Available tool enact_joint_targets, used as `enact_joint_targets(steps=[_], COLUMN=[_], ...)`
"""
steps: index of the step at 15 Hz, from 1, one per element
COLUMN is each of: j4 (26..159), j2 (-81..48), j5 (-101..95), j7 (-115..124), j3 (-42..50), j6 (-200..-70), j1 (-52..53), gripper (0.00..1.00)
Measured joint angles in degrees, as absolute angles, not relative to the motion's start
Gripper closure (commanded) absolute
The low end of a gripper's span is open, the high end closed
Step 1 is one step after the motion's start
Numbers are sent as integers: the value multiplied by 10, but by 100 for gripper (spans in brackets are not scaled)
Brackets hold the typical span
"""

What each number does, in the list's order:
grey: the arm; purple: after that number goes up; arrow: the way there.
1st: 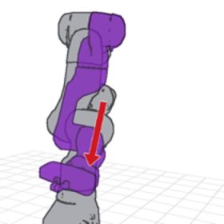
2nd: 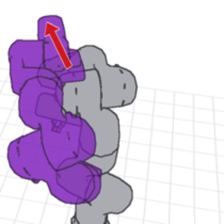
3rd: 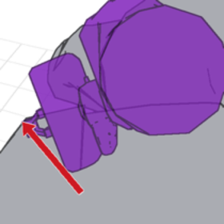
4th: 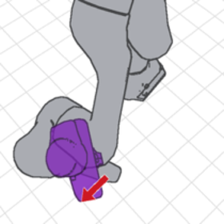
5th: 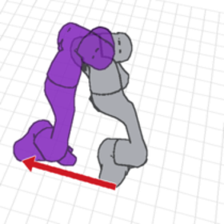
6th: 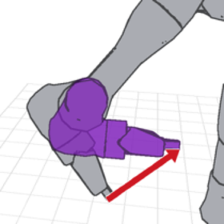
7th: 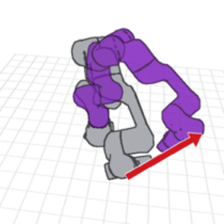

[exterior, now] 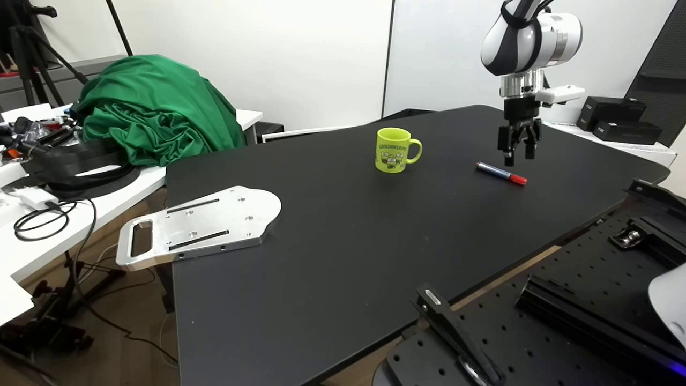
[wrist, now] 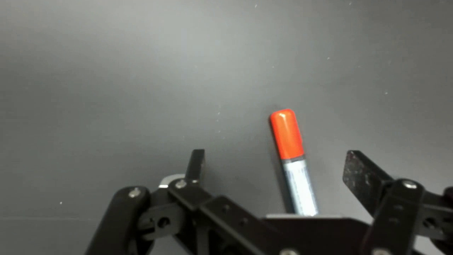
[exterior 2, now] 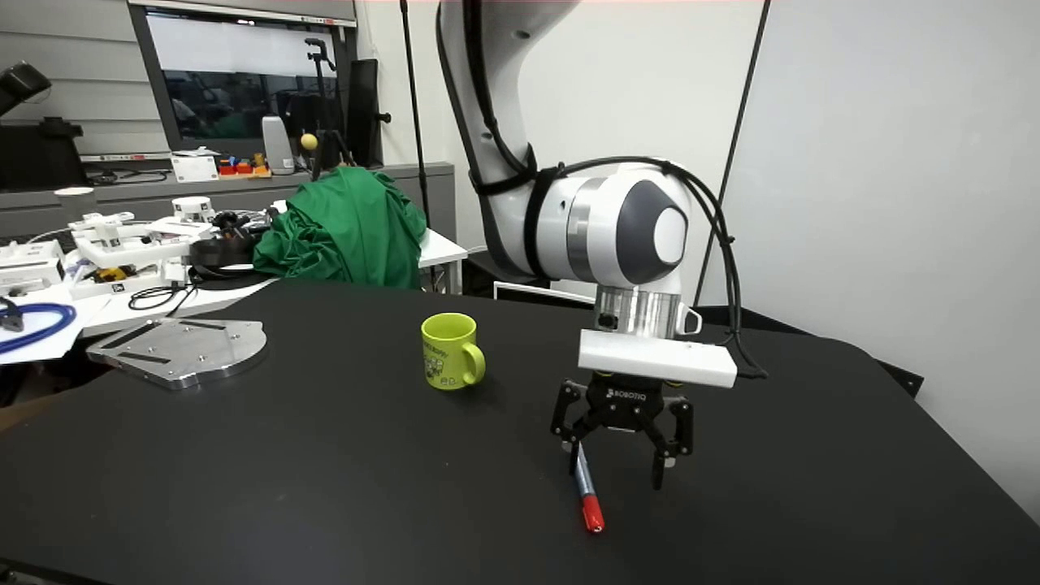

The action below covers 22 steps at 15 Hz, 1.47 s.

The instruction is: Place the red marker in the yellow mug

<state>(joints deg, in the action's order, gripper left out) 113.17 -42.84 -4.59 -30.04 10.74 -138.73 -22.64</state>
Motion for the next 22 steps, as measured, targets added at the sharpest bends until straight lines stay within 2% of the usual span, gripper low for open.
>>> enact_joint_targets(steps=[5, 6, 8, 17, 18, 19, 22], j4=[1086, 1078, 1065, 1035, 1031, 1027, 1013], j2=[-479, -488, -503, -506, -506, -506, -506], j5=[-66, -68, -69, -79, -79, -79, -76], j7=[-300, -300, -300, -276, -266, -255, -220], j3=[97, 94, 88, 87, 88, 89, 92], j6=[-1422, -1424, -1427, -1410, -1407, -1404, -1387], j1=[-224, -223, -220, -205, -203, -202, -201], gripper=[0, 25, 33, 97, 99, 95, 95])
